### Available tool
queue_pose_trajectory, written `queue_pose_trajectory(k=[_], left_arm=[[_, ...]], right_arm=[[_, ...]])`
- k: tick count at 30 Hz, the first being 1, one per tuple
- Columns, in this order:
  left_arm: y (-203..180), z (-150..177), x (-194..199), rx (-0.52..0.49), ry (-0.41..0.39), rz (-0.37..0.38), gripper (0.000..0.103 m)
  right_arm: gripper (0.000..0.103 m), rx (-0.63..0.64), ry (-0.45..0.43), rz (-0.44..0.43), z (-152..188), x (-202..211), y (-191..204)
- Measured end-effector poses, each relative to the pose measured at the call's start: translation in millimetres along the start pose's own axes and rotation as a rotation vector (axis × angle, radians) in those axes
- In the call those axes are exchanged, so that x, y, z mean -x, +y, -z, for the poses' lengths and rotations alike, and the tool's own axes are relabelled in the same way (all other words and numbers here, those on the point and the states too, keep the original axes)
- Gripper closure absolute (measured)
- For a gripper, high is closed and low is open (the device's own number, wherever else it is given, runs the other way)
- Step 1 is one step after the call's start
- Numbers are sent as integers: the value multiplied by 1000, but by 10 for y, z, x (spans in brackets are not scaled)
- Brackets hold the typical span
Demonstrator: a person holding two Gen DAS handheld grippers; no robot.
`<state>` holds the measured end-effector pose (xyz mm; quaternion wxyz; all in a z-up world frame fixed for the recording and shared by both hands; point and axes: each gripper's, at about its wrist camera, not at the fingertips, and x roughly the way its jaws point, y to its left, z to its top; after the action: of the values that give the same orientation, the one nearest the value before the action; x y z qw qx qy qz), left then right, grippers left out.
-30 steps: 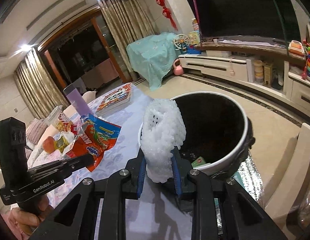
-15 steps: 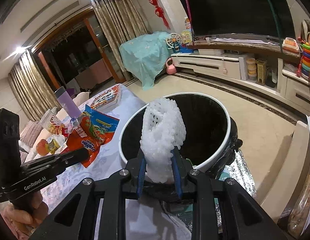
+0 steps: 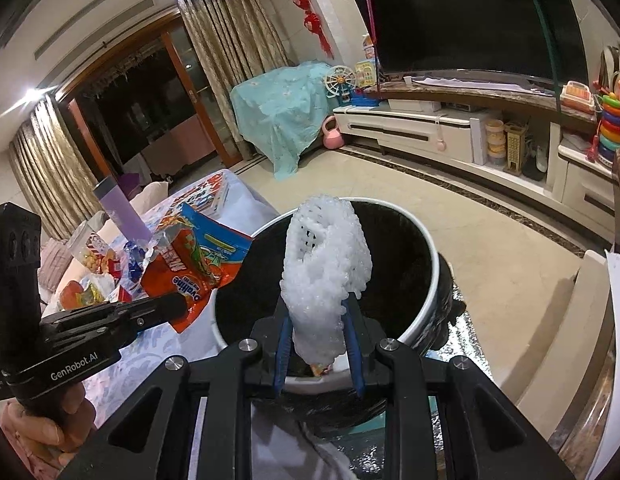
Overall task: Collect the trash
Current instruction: 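Carry the wrapper and foam net over the trash bin and release both, then move both open tools back toward the table items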
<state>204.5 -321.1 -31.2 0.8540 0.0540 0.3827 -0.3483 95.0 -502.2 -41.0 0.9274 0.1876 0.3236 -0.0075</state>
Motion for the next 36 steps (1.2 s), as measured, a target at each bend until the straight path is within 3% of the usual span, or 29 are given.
queue_pose_trajectory(k=[20, 23, 26, 28, 32, 36], left_arm=[[-42, -129, -360, -10, 69, -9, 101], [-52, -125, -352, -12, 75, -7, 99], [-33, -109, -309, -7, 65, -20, 78], [-2, -97, -274, 7, 55, -27, 58], [74, -74, -183, 26, 41, -36, 56], [177, 44, -18, 52, 14, -46, 47]], right_arm=[[74, 7, 51, 24, -151, -221, -139], [51, -10, 60, 15, -144, -233, -153], [46, -14, 55, 21, -165, -232, -190], [45, -20, 49, 22, -174, -209, -204], [39, -32, 32, 28, -172, -141, -231], [34, -47, 11, 21, -162, -48, -232]])
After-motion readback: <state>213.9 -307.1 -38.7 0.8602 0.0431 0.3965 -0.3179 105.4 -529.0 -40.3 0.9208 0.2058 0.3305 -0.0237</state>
